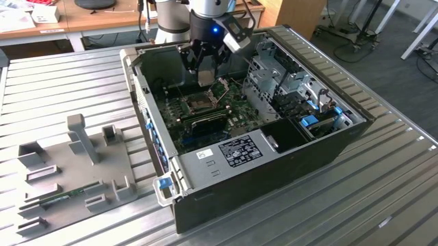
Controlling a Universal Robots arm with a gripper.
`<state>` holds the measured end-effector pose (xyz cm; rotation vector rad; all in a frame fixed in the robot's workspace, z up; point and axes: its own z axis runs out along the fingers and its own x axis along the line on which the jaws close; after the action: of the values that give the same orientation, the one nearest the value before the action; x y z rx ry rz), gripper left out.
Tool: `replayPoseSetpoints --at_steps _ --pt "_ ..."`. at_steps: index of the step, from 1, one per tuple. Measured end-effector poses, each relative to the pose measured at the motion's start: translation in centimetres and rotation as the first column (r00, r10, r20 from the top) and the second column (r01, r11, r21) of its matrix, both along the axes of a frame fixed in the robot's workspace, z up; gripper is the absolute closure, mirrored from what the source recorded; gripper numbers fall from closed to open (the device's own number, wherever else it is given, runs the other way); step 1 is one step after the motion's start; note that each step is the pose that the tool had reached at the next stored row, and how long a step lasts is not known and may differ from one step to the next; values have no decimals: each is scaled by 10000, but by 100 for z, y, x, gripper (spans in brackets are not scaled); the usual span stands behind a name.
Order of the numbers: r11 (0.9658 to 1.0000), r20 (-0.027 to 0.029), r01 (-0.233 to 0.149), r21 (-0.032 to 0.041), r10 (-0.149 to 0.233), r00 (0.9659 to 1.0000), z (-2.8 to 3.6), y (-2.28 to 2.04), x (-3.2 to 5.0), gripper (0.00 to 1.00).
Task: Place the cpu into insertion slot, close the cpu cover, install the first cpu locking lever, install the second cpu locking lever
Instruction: 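Place the cpu into insertion slot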
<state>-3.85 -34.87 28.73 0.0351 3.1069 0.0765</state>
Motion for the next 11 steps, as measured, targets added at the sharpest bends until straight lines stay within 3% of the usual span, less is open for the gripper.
replayPoseSetpoints --at_steps 11 --pt "10000 -2 0 -7 0 10000 -44 0 -4 46"
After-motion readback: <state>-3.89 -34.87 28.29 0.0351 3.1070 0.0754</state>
